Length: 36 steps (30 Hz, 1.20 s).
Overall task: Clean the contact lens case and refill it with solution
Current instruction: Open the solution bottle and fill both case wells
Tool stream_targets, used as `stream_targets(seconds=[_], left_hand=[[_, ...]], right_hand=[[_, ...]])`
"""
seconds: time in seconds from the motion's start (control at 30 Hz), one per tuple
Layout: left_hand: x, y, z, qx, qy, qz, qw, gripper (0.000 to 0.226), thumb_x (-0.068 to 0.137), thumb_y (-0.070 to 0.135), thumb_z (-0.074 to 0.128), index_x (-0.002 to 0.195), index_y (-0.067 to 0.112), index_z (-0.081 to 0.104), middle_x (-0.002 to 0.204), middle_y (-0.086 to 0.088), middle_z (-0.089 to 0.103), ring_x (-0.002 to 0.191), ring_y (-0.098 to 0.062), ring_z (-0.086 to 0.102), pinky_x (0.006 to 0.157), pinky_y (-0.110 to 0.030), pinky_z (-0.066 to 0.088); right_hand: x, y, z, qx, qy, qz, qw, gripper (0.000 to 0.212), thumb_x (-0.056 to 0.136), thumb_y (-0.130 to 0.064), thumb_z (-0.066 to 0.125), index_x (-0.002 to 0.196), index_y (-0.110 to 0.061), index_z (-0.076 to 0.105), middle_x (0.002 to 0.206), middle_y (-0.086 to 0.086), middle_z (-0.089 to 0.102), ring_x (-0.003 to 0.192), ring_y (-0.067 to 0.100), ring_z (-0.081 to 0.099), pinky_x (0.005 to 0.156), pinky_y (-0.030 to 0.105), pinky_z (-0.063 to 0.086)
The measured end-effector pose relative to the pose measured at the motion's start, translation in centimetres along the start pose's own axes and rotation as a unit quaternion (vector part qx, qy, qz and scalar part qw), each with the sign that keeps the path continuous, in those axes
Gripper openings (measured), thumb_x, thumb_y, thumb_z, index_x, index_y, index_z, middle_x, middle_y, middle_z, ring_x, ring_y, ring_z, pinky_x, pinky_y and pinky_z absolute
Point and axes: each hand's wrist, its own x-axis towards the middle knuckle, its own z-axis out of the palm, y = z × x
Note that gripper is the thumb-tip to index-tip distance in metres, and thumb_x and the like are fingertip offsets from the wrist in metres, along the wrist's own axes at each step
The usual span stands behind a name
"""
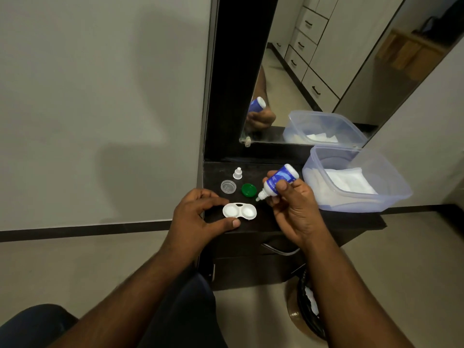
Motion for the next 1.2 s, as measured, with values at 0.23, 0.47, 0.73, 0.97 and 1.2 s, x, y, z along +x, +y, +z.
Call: stream_targets(seconds=[0.23, 0.47, 0.73, 0.97, 1.2], left_hand=[[-0.04, -0.14, 0.08, -0.003, 0.0, 0.003, 1.0, 0.037, 0.061, 0.031, 0.085, 0.096, 0.026, 0.074, 0.098, 0.012, 0.057, 0.094, 0.006, 0.053, 0.069, -0.003, 0.039], [0.12, -0.06, 0.03, -0.003, 0.004, 0.006, 1.0, 0.036, 0.061, 0.03, 0.085, 0.095, 0.029, 0.073, 0.096, 0.013, 0.057, 0.093, 0.006, 0.053, 0.068, -0.004, 0.04], [0.06, -0.15, 0.04, 0.009, -0.003, 0.003, 1.0, 0.036, 0.062, 0.034, 0.084, 0.096, 0.03, 0.073, 0.097, 0.012, 0.057, 0.094, 0.007, 0.052, 0.068, -0.003, 0.039], [0.0, -0.13, 0.02, 0.02, -0.006, 0.003, 1.0, 0.036, 0.063, 0.036, 0.083, 0.097, 0.031, 0.073, 0.097, 0.015, 0.055, 0.095, 0.008, 0.05, 0.069, -0.002, 0.039], [0.01, -0.06, 0.02, 0.021, -0.003, 0.005, 1.0, 0.036, 0.062, 0.033, 0.085, 0.097, 0.028, 0.073, 0.098, 0.013, 0.056, 0.095, 0.007, 0.051, 0.069, -0.001, 0.038]], right_hand=[[-0.37, 0.38, 0.0, -0.056, -0.001, -0.017, 0.998, 0.053, 0.038, -0.05, 0.089, 0.079, -0.019, 0.076, 0.079, 0.0, 0.072, 0.06, 0.006, 0.052, 0.056, 0.016, 0.043], [-0.48, 0.58, 0.28, -0.107, -0.008, -0.025, 0.994, 0.051, 0.043, -0.052, 0.087, 0.083, -0.023, 0.077, 0.09, -0.001, 0.073, 0.08, 0.016, 0.06, 0.067, 0.02, 0.049], [-0.47, 0.75, 0.3, -0.138, -0.018, -0.039, 0.99, 0.048, 0.05, -0.053, 0.084, 0.084, -0.019, 0.075, 0.09, 0.004, 0.072, 0.069, 0.015, 0.05, 0.055, 0.016, 0.043], [-0.69, 0.65, 0.45, -0.151, -0.01, -0.037, 0.988, 0.025, 0.063, -0.04, 0.076, 0.082, -0.023, 0.076, 0.091, -0.001, 0.073, 0.084, 0.022, 0.055, 0.067, 0.023, 0.045], [-0.76, 0.56, 0.35, -0.153, -0.009, -0.037, 0.987, 0.03, 0.065, -0.04, 0.075, 0.086, -0.019, 0.073, 0.09, 0.0, 0.073, 0.082, 0.016, 0.062, 0.067, 0.023, 0.048]])
